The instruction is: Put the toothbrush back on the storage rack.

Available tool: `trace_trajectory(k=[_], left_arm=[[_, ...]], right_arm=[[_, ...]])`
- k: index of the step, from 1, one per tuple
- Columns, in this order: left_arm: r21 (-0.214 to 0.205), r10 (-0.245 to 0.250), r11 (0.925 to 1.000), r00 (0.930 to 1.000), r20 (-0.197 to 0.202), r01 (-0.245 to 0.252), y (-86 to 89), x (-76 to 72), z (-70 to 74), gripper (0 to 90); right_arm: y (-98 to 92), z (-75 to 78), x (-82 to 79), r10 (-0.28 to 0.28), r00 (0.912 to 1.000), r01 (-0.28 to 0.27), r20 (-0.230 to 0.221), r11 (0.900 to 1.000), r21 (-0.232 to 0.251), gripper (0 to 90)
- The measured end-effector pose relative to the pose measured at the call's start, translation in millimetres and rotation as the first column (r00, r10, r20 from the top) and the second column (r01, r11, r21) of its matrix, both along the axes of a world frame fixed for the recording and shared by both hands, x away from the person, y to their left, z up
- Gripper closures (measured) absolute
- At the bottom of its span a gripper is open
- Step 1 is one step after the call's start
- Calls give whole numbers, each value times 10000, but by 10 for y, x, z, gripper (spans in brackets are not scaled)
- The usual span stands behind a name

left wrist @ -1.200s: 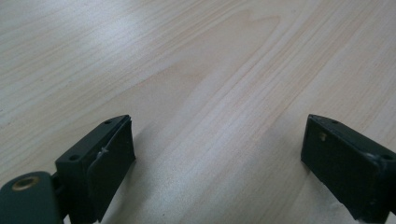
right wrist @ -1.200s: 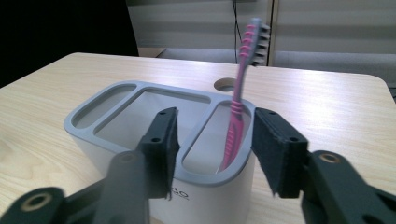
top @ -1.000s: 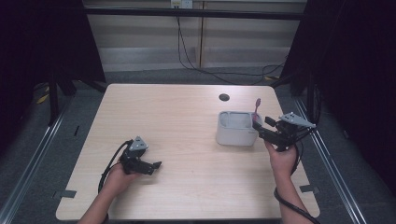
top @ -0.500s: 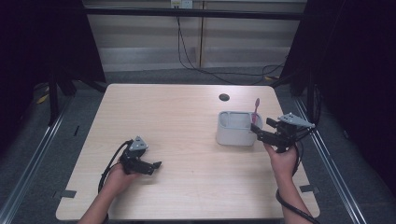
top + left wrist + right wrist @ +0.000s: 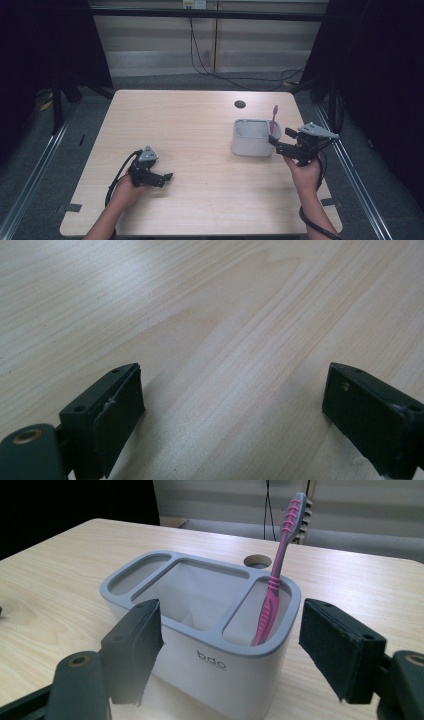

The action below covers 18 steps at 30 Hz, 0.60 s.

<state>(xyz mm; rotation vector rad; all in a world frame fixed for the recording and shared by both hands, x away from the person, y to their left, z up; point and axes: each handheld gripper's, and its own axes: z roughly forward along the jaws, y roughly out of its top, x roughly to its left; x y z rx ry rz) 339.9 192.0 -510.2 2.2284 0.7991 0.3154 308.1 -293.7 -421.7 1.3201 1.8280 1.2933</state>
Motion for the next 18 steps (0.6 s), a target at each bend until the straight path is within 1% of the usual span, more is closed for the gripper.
trace_trajectory(k=[2,10,18], left_arm=[[-1,-1,10000,10000,0,1,0,0,0,91],[-1,4,10000,10000,1,-4,0,0,0,91],[2,0,10000,10000,-1,0,0,0,0,91]], right_arm=[[-18,7,-17,21,9999,-22,-102,10000,-53,249],[-92,14,-116,83,9997,-86,-209,9999,-136,249],[-116,-56,-178,145,9991,-154,-403,9997,-205,249]])
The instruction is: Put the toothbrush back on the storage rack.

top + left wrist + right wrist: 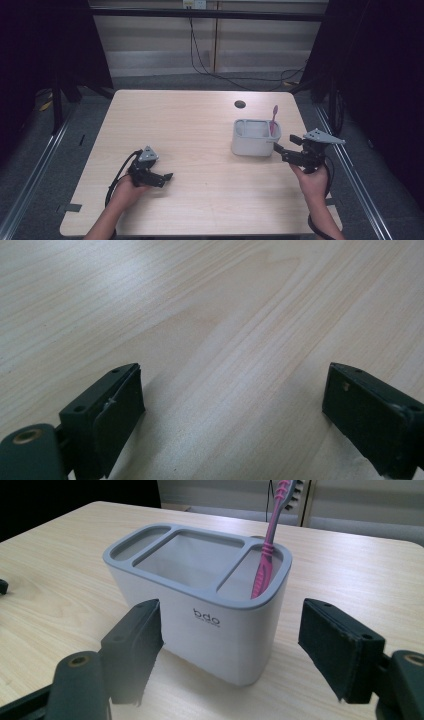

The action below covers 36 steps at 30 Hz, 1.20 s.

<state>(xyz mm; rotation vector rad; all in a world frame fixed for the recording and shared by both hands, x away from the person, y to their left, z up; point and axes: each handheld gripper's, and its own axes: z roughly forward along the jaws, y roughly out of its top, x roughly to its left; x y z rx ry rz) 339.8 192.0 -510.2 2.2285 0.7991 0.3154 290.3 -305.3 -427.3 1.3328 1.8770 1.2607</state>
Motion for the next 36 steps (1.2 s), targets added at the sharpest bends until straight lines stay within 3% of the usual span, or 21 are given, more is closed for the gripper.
trace_trajectory(k=[36], left_arm=[[-23,31,10000,10000,39,-31,0,-3,-2,91]], right_arm=[[72,-355,-94,404,9963,-444,-758,9977,-516,243]])
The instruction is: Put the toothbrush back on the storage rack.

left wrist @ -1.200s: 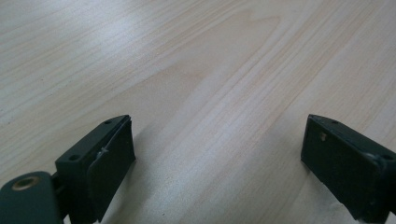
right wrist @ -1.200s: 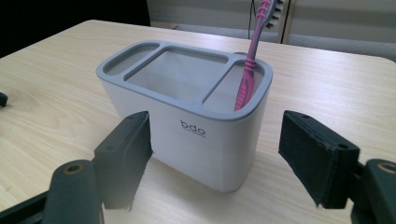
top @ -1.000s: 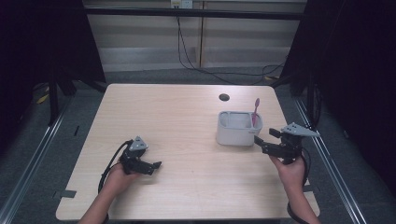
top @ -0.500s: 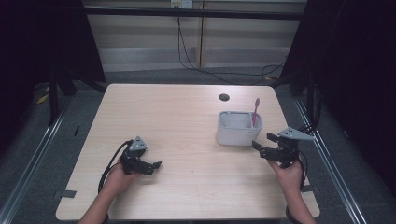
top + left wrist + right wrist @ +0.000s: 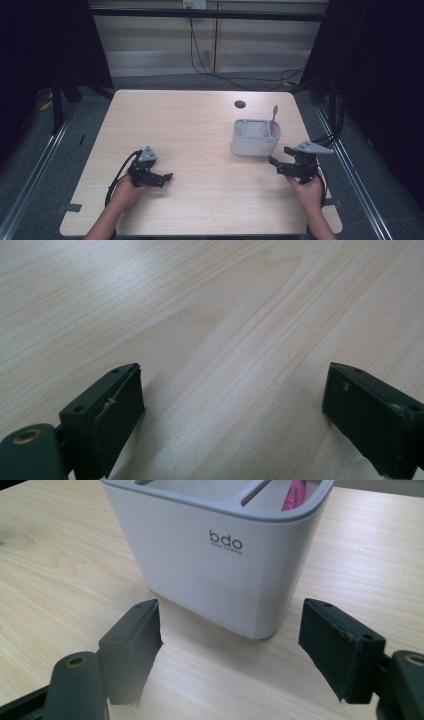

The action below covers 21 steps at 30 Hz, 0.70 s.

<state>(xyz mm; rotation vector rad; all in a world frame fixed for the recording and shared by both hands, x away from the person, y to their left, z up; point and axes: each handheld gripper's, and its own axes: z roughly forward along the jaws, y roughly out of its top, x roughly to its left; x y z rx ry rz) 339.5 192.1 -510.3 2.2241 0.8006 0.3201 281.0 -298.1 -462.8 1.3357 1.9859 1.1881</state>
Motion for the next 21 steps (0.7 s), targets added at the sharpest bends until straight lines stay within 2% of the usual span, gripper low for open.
trace_trajectory(k=[14,21], left_arm=[[-26,20,10000,10000,-44,-20,-1,-5,-1,91],[-23,27,10000,10000,-38,-27,0,-6,-1,91]], right_arm=[[-17,-95,-40,247,9993,-245,-282,9997,81,246],[38,-143,-44,498,9975,-509,-499,9985,-204,245]])
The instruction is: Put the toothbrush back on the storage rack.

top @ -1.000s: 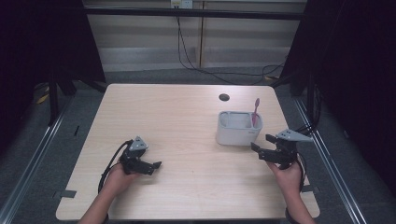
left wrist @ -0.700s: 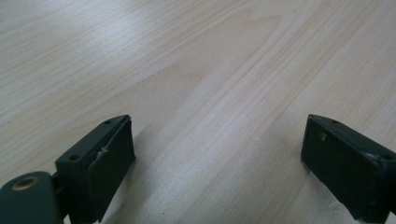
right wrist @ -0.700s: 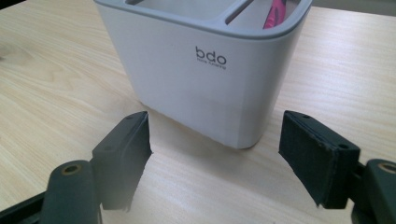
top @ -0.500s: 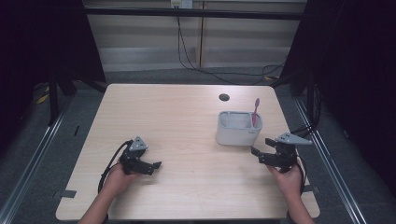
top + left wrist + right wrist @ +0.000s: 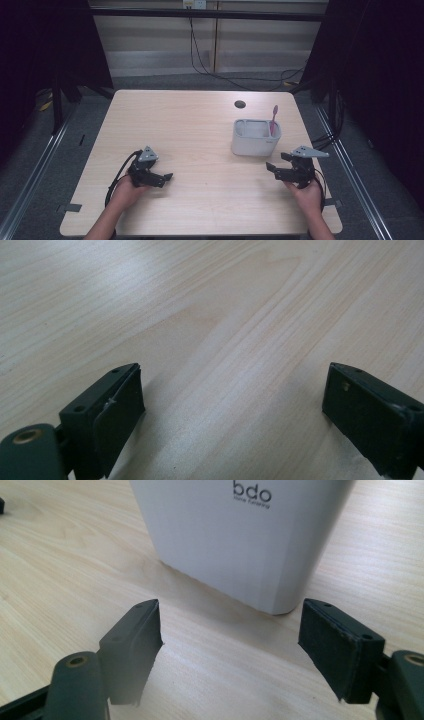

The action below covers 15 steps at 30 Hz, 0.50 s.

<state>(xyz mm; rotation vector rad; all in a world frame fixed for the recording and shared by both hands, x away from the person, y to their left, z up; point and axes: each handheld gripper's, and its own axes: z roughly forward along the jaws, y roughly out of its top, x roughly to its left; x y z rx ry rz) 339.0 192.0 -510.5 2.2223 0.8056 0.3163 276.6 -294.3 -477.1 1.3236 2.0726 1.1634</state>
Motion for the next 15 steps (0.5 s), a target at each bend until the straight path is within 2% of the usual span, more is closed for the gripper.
trace_trajectory(k=[9,15], left_arm=[[4,-11,10000,10000,14,11,1,0,0,91],[-4,-7,10000,10000,12,7,2,-2,0,91]], right_arm=[[10,-66,-1,376,9992,-383,-156,9983,-435,244],[38,-103,-5,516,9979,-532,-392,9977,-414,245]])
